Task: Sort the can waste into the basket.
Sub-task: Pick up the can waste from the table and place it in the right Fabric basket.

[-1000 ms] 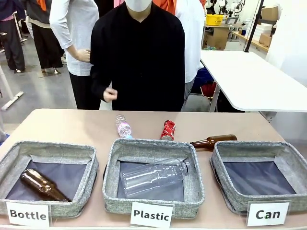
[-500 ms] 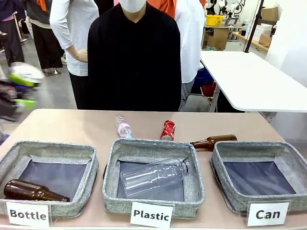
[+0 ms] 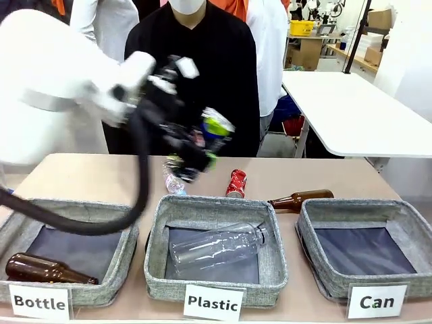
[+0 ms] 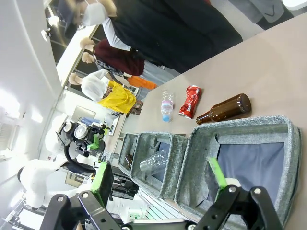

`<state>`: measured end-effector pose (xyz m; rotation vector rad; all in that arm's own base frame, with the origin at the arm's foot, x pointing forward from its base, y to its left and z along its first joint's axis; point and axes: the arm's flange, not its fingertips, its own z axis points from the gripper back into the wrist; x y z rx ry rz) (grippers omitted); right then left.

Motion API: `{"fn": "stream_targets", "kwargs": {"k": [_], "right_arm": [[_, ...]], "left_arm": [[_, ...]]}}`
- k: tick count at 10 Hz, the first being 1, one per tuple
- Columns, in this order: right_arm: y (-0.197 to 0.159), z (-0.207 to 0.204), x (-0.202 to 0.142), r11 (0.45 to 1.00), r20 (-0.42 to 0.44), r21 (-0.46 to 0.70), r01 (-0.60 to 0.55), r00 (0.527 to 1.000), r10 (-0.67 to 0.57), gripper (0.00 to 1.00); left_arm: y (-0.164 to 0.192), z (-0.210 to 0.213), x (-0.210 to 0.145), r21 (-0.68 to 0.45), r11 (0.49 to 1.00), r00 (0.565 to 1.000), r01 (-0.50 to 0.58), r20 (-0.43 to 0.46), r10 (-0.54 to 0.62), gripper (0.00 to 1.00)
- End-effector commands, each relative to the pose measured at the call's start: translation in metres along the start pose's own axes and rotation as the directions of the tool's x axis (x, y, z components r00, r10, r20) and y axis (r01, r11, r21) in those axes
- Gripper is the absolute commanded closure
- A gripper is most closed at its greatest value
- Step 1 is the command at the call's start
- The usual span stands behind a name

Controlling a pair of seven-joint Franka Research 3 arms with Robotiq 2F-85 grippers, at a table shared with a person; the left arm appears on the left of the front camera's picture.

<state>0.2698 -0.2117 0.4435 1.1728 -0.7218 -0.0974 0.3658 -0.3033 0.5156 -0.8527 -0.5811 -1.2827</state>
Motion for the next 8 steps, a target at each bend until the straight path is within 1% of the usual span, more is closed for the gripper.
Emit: {"fn": "stream_targets", "kwargs": {"k": [1,2,3,4,5,6,7,8], "right_arm": [[0.000,-0.001,0.002,0.999,0.021,0.019,-0.026,0.999,0.025,0.00],[0.000,-0.001,0.002,0.999,0.021,0.019,-0.026,0.999,0.025,0.00],[0.000,-0.001,0.002,0.999,0.021,0.019,-0.026,0.999,0.025,0.00],[0.000,-0.001,0.002,0.999,0.021,0.019,-0.026,0.999,0.025,0.00],[0.000,-0.001,0.002,0.999,0.021,0.019,-0.026,0.999,0.025,0.00],[0.000,-0.001,0.002,0.999,0.021,0.019,-0.026,0.999,0.025,0.00],[0.000,-0.001,0.002,0.999,0.021,0.019,-0.026,0.999,0.025,0.00],[0.000,-0.001,0.002,0.999,0.021,0.019,-0.026,0.999,0.025,0.00]], "left_arm": [[0.012,-0.076,0.048,-0.073,0.997,0.997,-0.015,-0.080,0.010,1.00],[0.009,-0.120,0.068,-0.121,0.993,0.995,-0.001,-0.094,-0.011,1.00],[0.007,-0.162,0.087,-0.130,0.991,0.992,0.039,-0.118,-0.054,1.00],[0.005,-0.198,0.109,-0.170,0.982,0.986,0.077,-0.130,-0.100,1.00],[0.001,-0.228,0.125,-0.225,0.970,0.984,0.092,-0.130,-0.123,1.00],[0.003,-0.240,0.126,-0.258,0.962,0.983,0.090,-0.135,-0.128,1.00],[0.016,-0.213,0.109,-0.304,0.952,0.974,0.022,-0.209,-0.089,1.00],[-0.011,-0.241,0.105,-0.225,0.969,0.985,0.098,-0.119,-0.127,1.00]]}}
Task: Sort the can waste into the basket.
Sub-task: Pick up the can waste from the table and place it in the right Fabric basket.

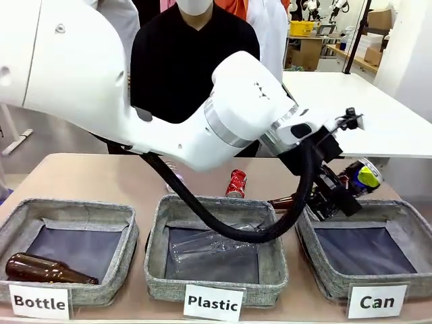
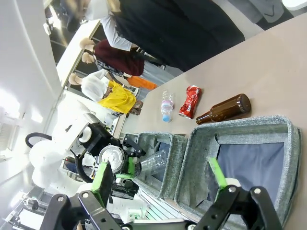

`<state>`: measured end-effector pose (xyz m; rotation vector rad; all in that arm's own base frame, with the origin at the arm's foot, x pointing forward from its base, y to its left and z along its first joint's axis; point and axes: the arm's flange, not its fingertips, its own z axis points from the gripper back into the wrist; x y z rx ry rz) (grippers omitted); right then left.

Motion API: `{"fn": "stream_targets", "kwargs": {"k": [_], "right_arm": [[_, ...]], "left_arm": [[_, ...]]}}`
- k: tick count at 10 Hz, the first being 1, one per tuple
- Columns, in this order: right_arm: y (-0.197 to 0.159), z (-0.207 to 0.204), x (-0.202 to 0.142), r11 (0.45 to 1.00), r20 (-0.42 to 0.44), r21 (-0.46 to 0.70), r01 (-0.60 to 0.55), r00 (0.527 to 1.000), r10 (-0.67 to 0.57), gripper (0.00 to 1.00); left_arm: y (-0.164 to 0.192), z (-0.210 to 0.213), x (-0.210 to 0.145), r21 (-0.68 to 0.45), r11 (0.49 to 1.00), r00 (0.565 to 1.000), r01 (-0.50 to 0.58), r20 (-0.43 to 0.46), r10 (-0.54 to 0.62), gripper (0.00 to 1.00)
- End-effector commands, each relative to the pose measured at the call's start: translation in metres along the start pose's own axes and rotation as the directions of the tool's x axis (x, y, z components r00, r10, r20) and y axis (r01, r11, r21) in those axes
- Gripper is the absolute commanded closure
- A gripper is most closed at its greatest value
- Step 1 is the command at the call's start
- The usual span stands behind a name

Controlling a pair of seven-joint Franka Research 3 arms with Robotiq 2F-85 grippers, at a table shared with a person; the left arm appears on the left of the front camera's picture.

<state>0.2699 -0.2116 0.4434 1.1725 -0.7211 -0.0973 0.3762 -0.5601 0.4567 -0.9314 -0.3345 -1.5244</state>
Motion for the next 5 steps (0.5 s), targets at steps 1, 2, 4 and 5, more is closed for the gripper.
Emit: {"fn": "stream_targets", "kwargs": {"k": [1,2,4,5], "right_arm": [[0.000,-0.001,0.002,0.999,0.022,0.020,-0.026,0.999,0.026,0.00],[0.000,0.000,0.000,1.000,0.000,0.000,0.000,1.000,0.000,0.00],[0.016,0.041,-0.002,0.996,0.001,-0.044,0.084,0.996,-0.084,0.00],[0.020,0.069,-0.011,0.991,0.078,-0.095,0.090,0.993,-0.083,0.00]], "left_arm": [[-0.018,-0.004,0.002,0.043,0.999,1.000,0.015,0.024,-0.016,1.00],[0.000,0.000,0.000,0.000,1.000,1.000,0.000,0.000,0.000,1.00],[0.013,-0.030,0.033,0.094,0.988,0.992,0.126,0.019,-0.128,1.00],[0.026,-0.047,0.057,0.165,0.971,0.985,0.171,0.007,-0.174,1.00]]}}
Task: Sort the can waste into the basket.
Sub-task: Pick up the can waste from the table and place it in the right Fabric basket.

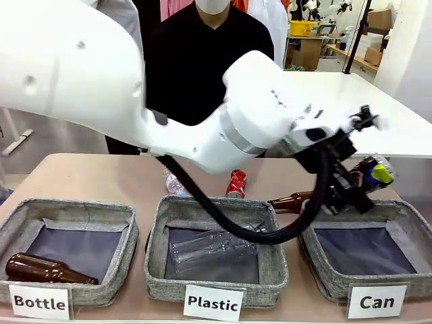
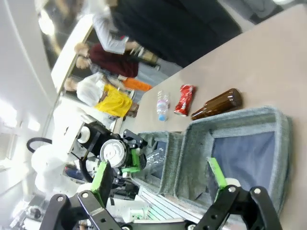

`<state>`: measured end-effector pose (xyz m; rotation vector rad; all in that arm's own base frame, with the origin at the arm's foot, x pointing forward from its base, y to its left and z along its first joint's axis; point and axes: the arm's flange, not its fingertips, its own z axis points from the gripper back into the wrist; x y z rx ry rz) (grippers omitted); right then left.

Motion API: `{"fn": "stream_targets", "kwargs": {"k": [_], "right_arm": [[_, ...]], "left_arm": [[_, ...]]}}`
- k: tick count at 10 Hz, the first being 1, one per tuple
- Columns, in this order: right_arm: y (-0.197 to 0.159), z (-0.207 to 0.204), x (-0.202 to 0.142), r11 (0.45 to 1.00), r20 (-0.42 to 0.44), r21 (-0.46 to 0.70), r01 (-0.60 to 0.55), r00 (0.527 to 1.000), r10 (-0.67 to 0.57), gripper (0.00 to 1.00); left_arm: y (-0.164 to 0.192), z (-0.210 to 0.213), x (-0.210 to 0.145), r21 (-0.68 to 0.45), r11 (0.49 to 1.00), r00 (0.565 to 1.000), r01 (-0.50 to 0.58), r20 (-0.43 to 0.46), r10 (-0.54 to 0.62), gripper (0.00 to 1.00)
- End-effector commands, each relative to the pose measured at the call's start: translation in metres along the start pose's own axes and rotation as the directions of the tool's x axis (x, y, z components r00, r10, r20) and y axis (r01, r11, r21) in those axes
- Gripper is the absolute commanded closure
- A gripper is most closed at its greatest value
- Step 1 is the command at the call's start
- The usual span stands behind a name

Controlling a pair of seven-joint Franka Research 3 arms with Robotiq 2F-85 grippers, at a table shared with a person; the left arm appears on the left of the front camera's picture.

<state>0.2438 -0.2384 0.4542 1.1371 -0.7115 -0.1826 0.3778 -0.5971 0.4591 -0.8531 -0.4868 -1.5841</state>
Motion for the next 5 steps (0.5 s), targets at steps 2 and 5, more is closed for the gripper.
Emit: {"fn": "stream_targets", "kwargs": {"k": [2,5], "right_arm": [[0.010,0.084,-0.037,0.982,0.060,-0.178,0.065,0.997,-0.055,0.00],[0.008,0.110,-0.064,0.973,0.054,-0.227,0.035,0.998,-0.024,0.00]], "left_arm": [[0.029,-0.056,0.054,0.171,0.978,0.992,0.119,-0.068,-0.109,1.00],[0.040,-0.069,0.055,0.172,0.980,0.992,0.104,-0.094,-0.089,1.00]]}}
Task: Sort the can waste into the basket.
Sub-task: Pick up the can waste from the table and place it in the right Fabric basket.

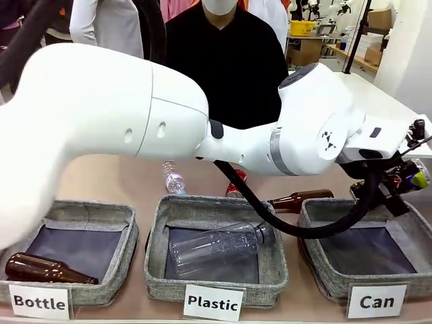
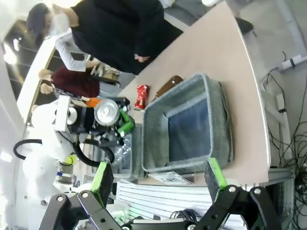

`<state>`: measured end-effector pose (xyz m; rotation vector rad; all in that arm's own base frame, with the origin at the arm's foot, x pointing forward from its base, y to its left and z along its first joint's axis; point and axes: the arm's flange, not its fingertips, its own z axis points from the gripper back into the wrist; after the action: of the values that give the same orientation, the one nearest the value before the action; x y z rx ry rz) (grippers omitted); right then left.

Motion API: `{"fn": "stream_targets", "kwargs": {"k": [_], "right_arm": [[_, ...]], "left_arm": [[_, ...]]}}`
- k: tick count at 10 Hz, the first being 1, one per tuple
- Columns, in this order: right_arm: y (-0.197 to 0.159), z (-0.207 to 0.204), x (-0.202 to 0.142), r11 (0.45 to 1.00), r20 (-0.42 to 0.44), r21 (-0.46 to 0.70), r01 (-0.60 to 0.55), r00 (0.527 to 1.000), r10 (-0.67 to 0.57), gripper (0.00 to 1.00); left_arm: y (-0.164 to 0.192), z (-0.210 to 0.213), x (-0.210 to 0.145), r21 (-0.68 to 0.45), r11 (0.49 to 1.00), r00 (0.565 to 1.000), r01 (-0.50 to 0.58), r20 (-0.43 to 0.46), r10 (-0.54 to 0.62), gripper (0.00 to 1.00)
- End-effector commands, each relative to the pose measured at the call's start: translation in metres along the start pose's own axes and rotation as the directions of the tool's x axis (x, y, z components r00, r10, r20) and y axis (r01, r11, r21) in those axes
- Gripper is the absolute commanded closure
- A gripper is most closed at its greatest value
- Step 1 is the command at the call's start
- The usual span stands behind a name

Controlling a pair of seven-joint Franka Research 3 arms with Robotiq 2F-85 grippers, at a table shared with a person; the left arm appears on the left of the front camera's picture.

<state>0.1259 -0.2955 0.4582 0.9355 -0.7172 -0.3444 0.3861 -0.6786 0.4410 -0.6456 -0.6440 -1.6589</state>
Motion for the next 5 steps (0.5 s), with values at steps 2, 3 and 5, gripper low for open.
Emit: {"fn": "stream_targets", "kwargs": {"k": [2,3,5], "right_arm": [[0.0027,-0.0015,0.0009,1.000,0.065,0.012,-0.011,0.998,0.011,0.00],[0.0018,0.0000,-0.0008,1.000,0.000,0.001,-0.007,1.000,0.007,0.00],[0.0018,0.0000,-0.0008,1.000,0.000,0.001,-0.007,1.000,0.007,0.00]], "left_arm": [[0.0229,-0.0074,0.0084,0.014,0.998,0.998,-0.054,-0.032,0.054,1.00],[0.0239,-0.0095,0.0092,0.003,0.999,0.998,-0.051,-0.034,0.051,1.00],[0.0216,-0.0112,0.0096,-0.037,0.999,0.999,-0.033,-0.031,0.032,0.41]]}}
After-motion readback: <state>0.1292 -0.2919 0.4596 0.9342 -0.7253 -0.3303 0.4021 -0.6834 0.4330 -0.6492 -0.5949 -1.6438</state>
